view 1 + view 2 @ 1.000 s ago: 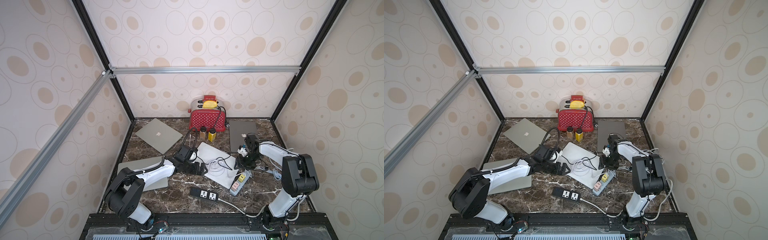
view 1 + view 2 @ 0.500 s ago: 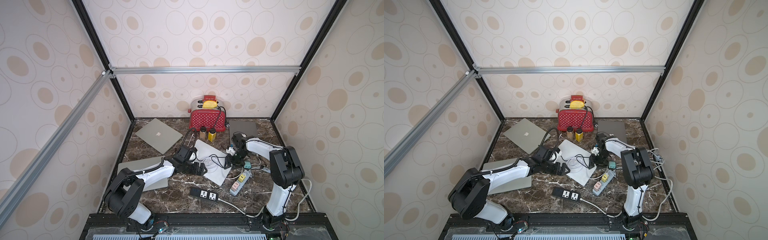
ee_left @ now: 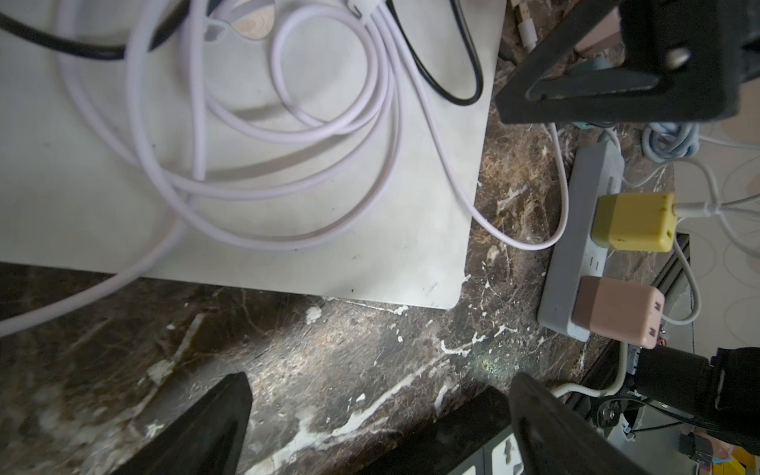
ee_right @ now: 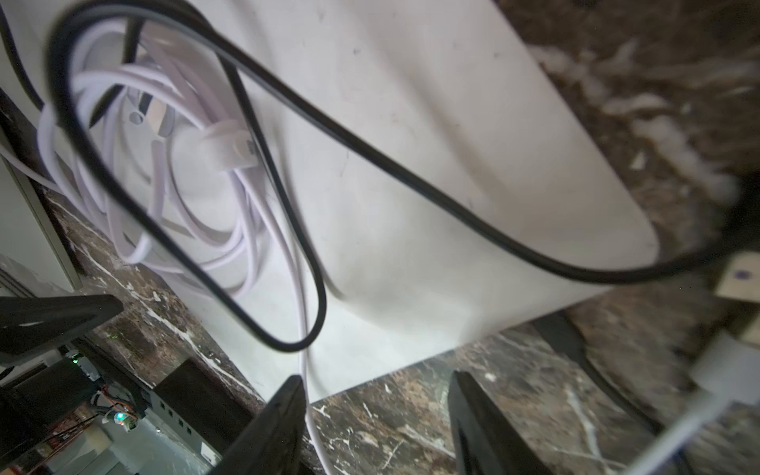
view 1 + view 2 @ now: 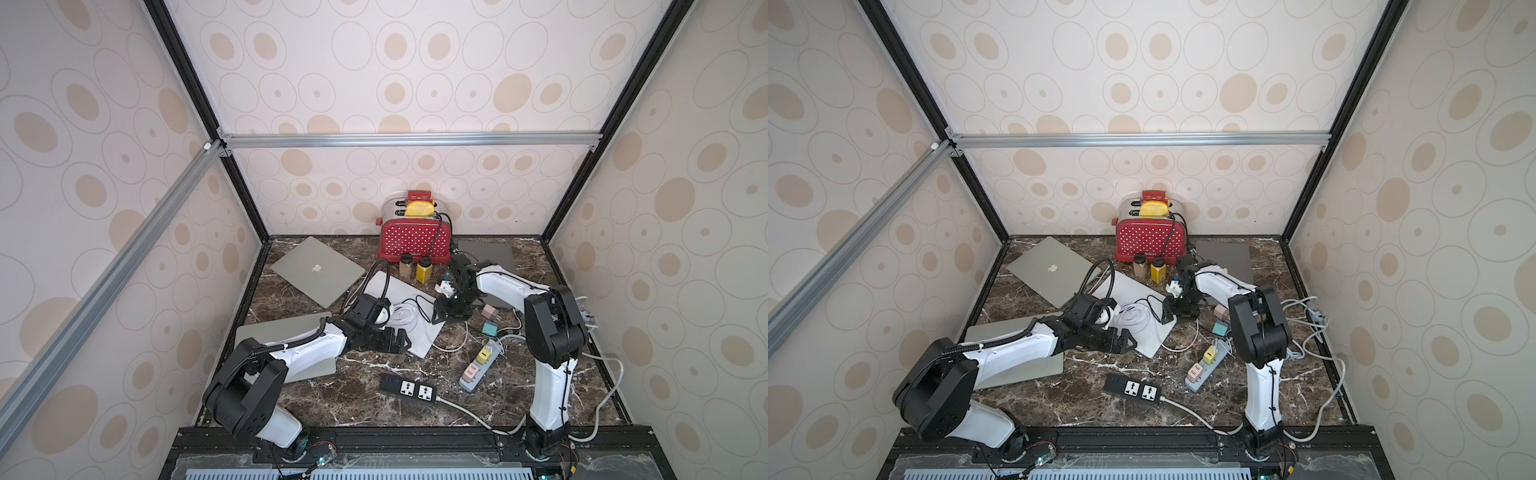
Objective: Unplug the laptop charger
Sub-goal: Move the laptop to the center of the board, then remove the charging cable from the laptop.
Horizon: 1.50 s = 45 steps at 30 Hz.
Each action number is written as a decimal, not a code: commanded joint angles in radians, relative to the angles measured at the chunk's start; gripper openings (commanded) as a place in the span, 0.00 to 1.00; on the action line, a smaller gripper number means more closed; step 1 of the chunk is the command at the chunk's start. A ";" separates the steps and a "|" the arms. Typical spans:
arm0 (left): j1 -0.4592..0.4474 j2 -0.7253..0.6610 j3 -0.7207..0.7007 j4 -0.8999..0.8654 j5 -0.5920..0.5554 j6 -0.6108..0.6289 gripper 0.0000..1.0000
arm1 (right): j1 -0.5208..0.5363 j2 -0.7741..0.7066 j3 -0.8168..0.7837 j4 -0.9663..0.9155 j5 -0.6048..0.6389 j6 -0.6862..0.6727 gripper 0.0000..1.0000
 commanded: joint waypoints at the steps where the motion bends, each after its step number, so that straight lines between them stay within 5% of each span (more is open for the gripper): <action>1: 0.008 0.006 0.039 0.008 0.027 -0.008 0.99 | 0.002 -0.114 0.029 -0.098 0.122 -0.043 0.61; 8: 0.007 0.062 0.149 -0.040 0.020 0.001 0.99 | -0.048 -0.108 -0.017 -0.054 0.192 -0.150 0.61; 17: -0.075 0.129 0.250 -0.159 -0.267 0.158 0.99 | -0.050 -0.012 -0.020 0.018 0.240 -0.274 0.57; 33: -0.221 0.374 0.450 -0.242 -0.497 0.057 0.99 | -0.050 0.052 -0.082 0.093 0.215 -0.321 0.44; 45: -0.310 0.435 0.473 -0.293 -0.590 0.013 0.99 | -0.042 0.033 -0.193 0.190 0.140 -0.255 0.26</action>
